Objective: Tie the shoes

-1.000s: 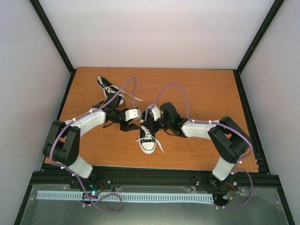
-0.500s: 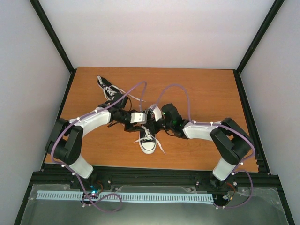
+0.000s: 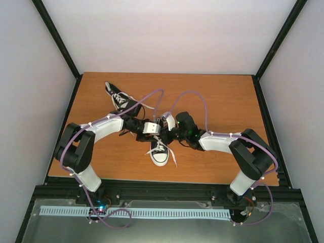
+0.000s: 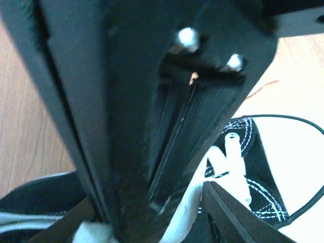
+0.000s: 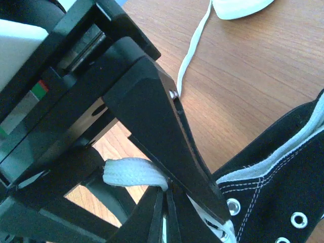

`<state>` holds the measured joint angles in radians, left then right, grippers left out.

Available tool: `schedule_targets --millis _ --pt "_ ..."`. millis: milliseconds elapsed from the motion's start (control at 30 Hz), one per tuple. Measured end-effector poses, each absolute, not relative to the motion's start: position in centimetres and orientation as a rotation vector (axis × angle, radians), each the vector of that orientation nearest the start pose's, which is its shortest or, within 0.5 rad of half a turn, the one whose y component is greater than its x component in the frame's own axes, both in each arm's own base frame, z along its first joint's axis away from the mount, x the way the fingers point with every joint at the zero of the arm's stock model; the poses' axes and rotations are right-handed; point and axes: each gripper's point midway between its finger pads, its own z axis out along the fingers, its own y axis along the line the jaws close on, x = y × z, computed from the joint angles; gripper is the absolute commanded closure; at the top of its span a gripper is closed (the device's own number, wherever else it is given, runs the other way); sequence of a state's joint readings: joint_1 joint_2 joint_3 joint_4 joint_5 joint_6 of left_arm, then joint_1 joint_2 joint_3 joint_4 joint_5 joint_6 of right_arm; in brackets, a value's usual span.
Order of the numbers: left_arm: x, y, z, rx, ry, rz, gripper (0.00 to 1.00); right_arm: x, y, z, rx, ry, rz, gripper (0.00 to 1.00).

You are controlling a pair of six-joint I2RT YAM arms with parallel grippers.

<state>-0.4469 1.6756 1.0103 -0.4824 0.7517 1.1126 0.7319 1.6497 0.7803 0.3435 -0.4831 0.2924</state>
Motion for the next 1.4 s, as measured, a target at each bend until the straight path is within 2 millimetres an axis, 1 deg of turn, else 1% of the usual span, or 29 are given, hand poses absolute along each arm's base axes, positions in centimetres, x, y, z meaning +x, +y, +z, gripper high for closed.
schedule_targets --millis 67,200,433,467,567,667,767,1000,1067,1233,1300,1400 --pt "27.1 -26.4 9.0 1.857 1.553 -0.725 0.68 27.3 35.3 11.4 -0.787 2.091 1.101 0.97" --pt "27.3 -26.4 9.0 1.866 1.536 -0.707 0.78 27.0 35.2 11.5 -0.79 2.09 1.104 0.97" --pt "27.4 -26.1 8.8 1.897 1.547 -0.682 0.77 26.8 35.0 11.5 -0.797 2.089 1.1 0.95" --pt "27.4 -26.0 8.8 1.903 1.548 -0.678 0.77 26.7 35.0 11.5 -0.8 2.09 1.098 0.92" --pt "27.3 -25.9 8.6 1.915 1.554 -0.672 0.8 26.7 34.9 11.4 -0.816 2.086 1.09 0.77" --pt "27.3 -25.2 7.9 1.932 1.591 -0.654 0.8 26.9 34.7 11.4 -0.805 2.093 1.077 0.71" --pt "27.2 -25.2 7.6 1.944 1.598 -0.65 0.8 26.9 34.6 11.7 -0.801 2.092 1.068 0.69" --pt "27.1 -25.1 7.4 1.951 1.606 -0.652 0.8 26.9 33.3 13.3 -0.81 2.078 0.997 0.66" --pt "27.0 -25.1 7.4 1.952 1.609 -0.655 0.8 26.9 33.0 13.3 -0.811 2.084 0.986 0.66" --pt "26.9 -25.0 7.4 1.95 1.618 -0.662 0.78 27.3 31.6 11.8 -0.819 2.149 0.952 0.67" --pt "26.9 -25.1 7.5 1.949 1.62 -0.664 0.78 27.6 31.6 10.8 -0.839 2.18 0.949 0.67" --pt "26.8 -25.0 7.4 1.949 1.625 -0.667 0.77 27.9 32.2 9.4 -0.875 2.211 0.959 0.67"
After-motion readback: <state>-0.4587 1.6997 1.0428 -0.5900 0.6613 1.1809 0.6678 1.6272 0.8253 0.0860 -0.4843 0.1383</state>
